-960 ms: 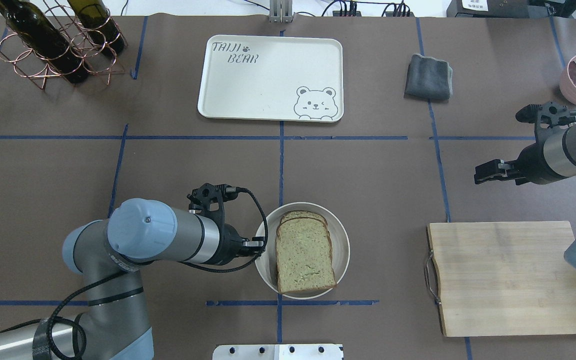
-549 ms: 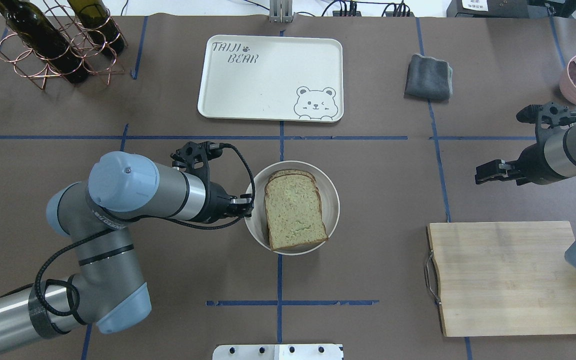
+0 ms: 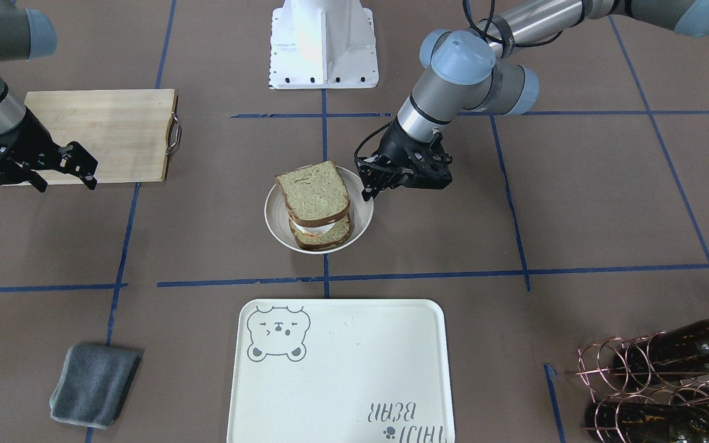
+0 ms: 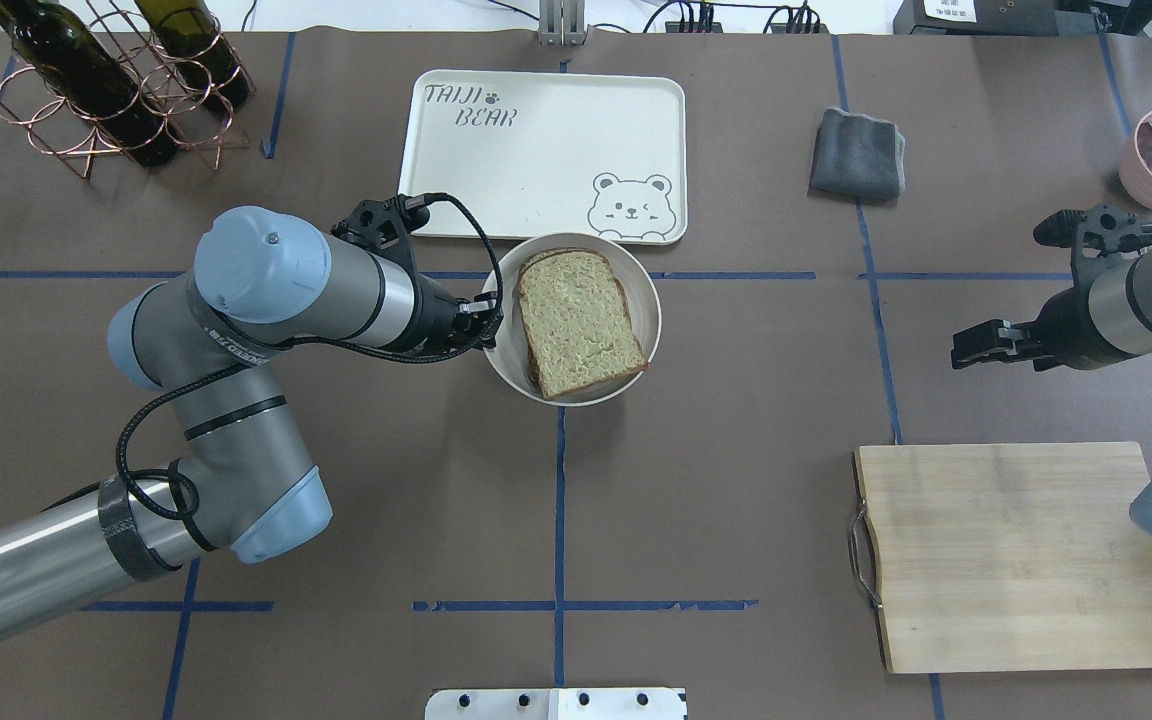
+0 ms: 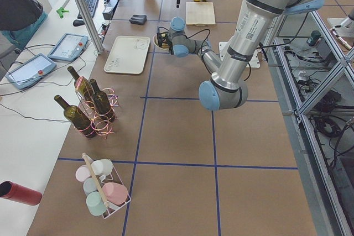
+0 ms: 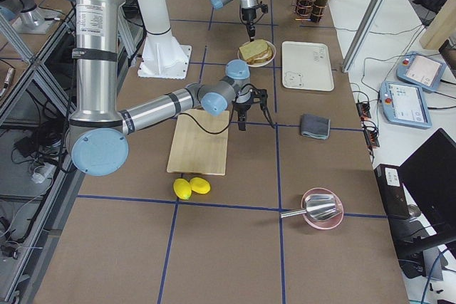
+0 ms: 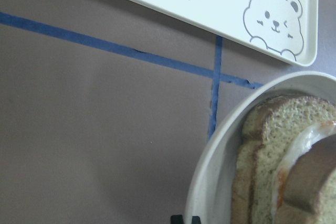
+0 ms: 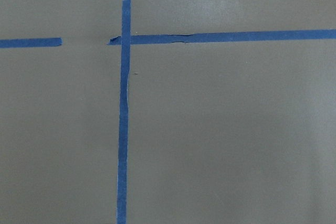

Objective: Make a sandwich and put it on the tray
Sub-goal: 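Lift the plate with the left gripper and carry it toward the tray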

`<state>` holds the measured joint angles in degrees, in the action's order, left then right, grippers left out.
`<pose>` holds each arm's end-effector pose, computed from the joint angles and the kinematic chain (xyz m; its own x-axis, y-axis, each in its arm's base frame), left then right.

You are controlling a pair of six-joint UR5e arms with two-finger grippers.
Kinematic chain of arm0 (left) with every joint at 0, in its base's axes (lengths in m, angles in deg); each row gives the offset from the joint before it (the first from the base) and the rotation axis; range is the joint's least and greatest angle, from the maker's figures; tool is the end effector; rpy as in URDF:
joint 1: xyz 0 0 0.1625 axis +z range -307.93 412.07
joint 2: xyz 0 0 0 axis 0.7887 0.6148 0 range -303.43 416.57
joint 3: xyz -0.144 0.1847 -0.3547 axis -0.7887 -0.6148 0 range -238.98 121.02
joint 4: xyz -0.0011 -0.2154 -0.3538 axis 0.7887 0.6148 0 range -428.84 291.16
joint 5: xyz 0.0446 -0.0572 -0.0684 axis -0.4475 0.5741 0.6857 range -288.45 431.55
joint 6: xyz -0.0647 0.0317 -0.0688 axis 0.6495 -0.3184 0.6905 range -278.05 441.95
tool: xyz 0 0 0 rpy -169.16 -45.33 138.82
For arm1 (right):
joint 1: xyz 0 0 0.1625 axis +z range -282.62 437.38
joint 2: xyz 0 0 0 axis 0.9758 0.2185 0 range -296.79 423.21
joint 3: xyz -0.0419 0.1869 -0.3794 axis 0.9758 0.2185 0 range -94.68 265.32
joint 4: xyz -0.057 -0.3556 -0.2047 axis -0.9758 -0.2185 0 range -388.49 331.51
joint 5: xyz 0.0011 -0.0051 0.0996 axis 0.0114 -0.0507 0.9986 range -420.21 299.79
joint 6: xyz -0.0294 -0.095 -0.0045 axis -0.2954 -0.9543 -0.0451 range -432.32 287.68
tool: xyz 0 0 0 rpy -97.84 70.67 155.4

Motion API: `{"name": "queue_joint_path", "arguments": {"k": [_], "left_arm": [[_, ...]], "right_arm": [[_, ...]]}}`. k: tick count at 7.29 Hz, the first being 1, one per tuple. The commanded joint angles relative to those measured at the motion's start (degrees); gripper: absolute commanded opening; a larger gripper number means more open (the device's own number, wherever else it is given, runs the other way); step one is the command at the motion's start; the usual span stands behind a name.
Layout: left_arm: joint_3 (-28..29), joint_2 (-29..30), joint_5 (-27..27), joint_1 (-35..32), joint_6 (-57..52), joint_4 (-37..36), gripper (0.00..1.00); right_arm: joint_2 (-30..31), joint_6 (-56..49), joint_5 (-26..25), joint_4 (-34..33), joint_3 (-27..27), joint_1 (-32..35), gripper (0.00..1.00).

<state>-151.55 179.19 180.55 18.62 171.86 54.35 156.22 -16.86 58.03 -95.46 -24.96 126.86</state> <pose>0.5068 -0.4556 0.2365 0.3079 -0.2015 -0.9299 0.2681 0.9561 -0.1184 -0.2495 -0.4248 0.4728 0.6752 0.0211 0.7374 -0.1068 0.9919 0.0694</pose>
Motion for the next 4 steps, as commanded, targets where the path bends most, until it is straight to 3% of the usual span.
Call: {"name": "queue_joint_path", "arguments": {"k": [1,4], "left_arm": [[0.8,0.6,1.0,-0.7,10.3,0.3,0.00],[3.3,1.7,1.0,-0.8,26.6,2.7,0.00]], "right_arm": [[0.4,0.0,-0.1,0.0,0.0,0.0,1.00],[0.5,-0.1,0.0,0.0,0.1,0.0,1.00]]}}
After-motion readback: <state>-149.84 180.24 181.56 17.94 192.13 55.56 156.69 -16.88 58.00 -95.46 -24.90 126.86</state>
